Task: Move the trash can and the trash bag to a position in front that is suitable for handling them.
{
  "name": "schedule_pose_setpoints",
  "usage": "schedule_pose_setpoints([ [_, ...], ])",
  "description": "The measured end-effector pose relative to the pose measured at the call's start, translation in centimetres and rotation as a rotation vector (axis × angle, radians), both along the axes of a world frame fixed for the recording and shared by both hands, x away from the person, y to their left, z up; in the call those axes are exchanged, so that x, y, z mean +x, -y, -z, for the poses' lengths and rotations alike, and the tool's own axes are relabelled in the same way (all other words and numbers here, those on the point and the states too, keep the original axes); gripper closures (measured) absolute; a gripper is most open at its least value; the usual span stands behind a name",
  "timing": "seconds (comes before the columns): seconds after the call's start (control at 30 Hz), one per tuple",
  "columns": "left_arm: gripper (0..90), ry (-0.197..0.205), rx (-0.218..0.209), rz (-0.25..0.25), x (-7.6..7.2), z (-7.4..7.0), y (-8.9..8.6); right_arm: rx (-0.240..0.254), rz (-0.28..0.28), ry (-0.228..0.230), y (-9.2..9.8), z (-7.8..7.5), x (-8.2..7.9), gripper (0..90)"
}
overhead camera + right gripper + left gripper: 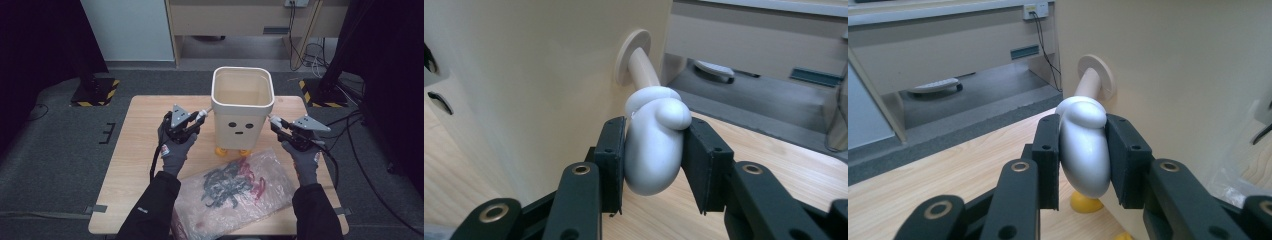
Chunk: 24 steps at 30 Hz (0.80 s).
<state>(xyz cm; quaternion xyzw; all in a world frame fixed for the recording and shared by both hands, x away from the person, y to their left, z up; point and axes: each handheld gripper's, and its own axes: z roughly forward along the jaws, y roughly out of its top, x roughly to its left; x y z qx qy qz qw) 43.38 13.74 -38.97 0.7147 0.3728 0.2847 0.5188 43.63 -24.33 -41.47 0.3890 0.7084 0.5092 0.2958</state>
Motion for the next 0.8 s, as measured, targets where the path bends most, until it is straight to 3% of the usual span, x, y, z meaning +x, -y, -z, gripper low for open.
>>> schedule_pose_setpoints([
  [0.27,68.1,0.015,-0.027,-0.013,-3.0,-0.6,-4.1,0.032,-0.077,0.010,-3.3,0.6,-1.2,63.1],
  [0.5,68.1,0.008,-0.027,-0.036,-5.4,-0.7,-6.6,0.004,-0.137,0.011,-5.6,0.2,-2.5,63.0],
  [0.57,68.0,0.005,-0.026,-0.041,-5.6,-0.6,-7.0,0.001,-0.145,0.012,-5.9,0.1,-2.7,63.0],
  [0.67,68.0,-0.006,-0.043,-0.039,-5.9,0.2,-7.8,0.045,-0.161,0.008,-6.5,0.2,-2.9,63.7],
  [0.77,67.3,-0.002,-0.053,-0.028,-6.0,0.4,-8.0,0.053,-0.164,0.000,-6.4,0.2,-3.1,62.2],
  [0.8,64.0,0.016,-0.063,-0.030,-6.3,0.5,-8.3,0.055,-0.160,0.001,-6.2,0.2,-3.2,60.0],
])
